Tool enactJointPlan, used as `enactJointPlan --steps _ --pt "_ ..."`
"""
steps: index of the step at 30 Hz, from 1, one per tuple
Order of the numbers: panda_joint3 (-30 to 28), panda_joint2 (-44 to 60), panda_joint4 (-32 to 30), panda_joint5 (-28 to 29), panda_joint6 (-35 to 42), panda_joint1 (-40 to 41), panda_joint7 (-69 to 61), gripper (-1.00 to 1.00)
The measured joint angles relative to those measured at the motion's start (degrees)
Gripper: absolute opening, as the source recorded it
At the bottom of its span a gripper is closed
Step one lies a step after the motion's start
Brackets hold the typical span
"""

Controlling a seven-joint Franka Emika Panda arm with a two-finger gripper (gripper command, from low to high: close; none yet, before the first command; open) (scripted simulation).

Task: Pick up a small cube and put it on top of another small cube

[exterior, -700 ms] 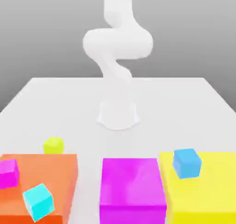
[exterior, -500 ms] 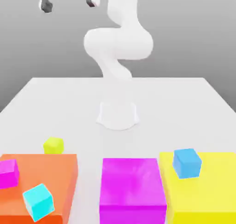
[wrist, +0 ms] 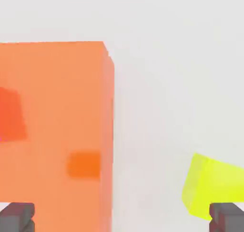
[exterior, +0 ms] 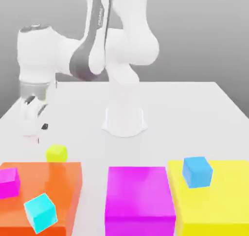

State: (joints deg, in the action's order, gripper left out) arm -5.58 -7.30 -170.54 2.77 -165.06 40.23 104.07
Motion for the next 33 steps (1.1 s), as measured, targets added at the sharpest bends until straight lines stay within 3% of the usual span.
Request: enactJointPlan --steps 4,9,10,17,26,33 --pt "-0.5 7.9 -0.3 -0.7 -6.5 1.2 1.9 0.0" --pt "4.0 18.2 1.4 -3.1 -15.0 4.9 0.4 0.0" --pt "4.8 19.8 1.6 -3.0 -16.4 5.8 0.4 -1.0" --pt "5.0 20.0 1.7 -2.8 -16.7 6.0 0.5 -1.0" --pt "2.2 3.3 -1.0 -1.2 -2.5 3.5 1.4 -1.0" --pt "5.0 5.3 11.7 -3.8 8.1 -3.4 -7.7 -1.0"
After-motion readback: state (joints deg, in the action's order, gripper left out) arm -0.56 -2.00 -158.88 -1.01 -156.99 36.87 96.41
